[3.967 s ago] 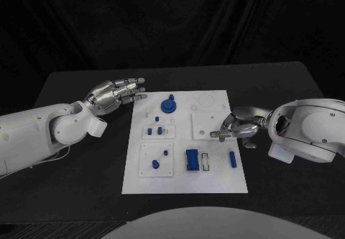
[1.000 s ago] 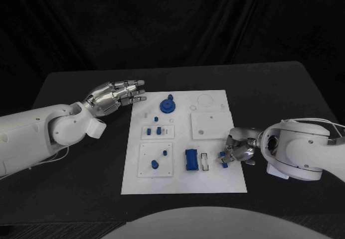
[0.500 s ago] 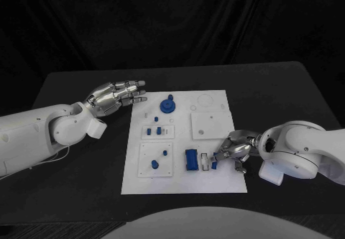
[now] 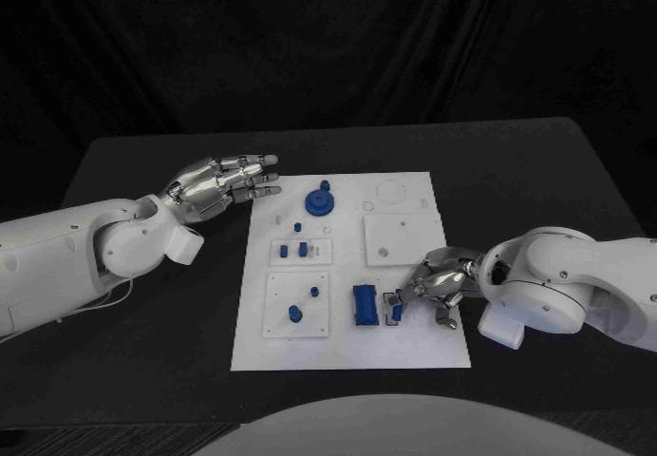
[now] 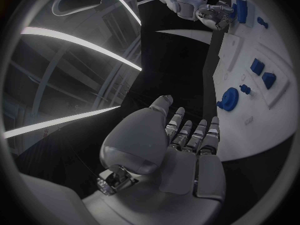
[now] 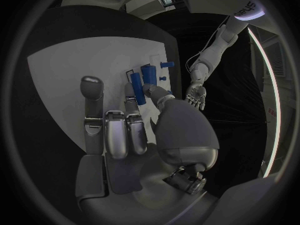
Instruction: Assemble the parts on the task board
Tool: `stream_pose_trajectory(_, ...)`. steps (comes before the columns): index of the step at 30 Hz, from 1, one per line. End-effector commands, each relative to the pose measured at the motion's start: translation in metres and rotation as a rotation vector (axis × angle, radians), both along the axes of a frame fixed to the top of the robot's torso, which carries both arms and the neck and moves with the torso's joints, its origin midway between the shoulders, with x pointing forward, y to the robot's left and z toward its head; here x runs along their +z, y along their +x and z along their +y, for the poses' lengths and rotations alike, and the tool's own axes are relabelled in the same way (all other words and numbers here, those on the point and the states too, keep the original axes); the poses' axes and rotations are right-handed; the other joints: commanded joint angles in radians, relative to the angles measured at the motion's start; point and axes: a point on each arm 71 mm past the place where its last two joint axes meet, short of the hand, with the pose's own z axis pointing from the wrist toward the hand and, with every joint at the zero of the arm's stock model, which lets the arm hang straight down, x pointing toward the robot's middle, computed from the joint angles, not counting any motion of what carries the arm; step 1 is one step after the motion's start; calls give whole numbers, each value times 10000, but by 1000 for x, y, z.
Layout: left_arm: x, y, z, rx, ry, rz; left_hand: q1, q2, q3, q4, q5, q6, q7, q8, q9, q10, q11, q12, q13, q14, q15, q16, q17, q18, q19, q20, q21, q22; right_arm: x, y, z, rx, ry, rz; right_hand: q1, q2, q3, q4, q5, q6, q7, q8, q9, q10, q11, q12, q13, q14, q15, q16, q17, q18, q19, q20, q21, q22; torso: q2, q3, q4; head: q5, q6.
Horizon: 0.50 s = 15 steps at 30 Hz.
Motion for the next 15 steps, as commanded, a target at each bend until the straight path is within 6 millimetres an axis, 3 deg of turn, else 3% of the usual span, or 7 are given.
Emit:
stream_pose_trajectory(1,0,-1,-2,-142,-170,37,-85,8,76,-3,61,-9,275,17,-2,11,29,43,13,24,8,54,12,-72,53,5,37,-12,-2,1,1,142,-323,-11,-84,41,824,-918,-233,-85,-17,47,-12,1076,-55,26,2634,776,-85,45,1141,121,-28,19,-9,533,1,6,-5,-8,-2)
stream_pose_trajectory(5,0,-1,-3,-160,-172,44,-85,8,76,-3,61,-9,275,17,-2,11,29,43,13,24,8,54,12,-72,53,5,37,-12,-3,2,3,515,-656,-193,-227,63,667,-787,-651,-245,-4,70,19,1076,-41,26,2634,764,-74,23,1083,131,-56,27,-103,494,4,9,-4,14,-2)
stream_pose_trajectory(11,0,-1,-3,-174,-165,58,-85,8,76,-3,61,-9,275,17,-2,11,29,43,13,24,8,54,12,-72,53,5,37,-12,-3,3,5,900,-978,-376,-368,47,402,-643,-527,-362,16,103,48,1076,-22,26,2634,758,-60,13,1059,139,-79,39,-178,458,6,-4,4,21,-2)
stream_pose_trajectory(15,0,-1,-3,-187,-160,69,-85,8,76,-3,61,-9,275,17,-2,11,29,43,13,24,8,54,12,-72,53,5,37,-12,-3,3,6,1102,-1129,-444,-460,79,132,-487,-920,-435,14,151,76,1076,-20,26,2634,758,-53,14,1059,142,-84,49,-194,434,4,1,1,26,-2)
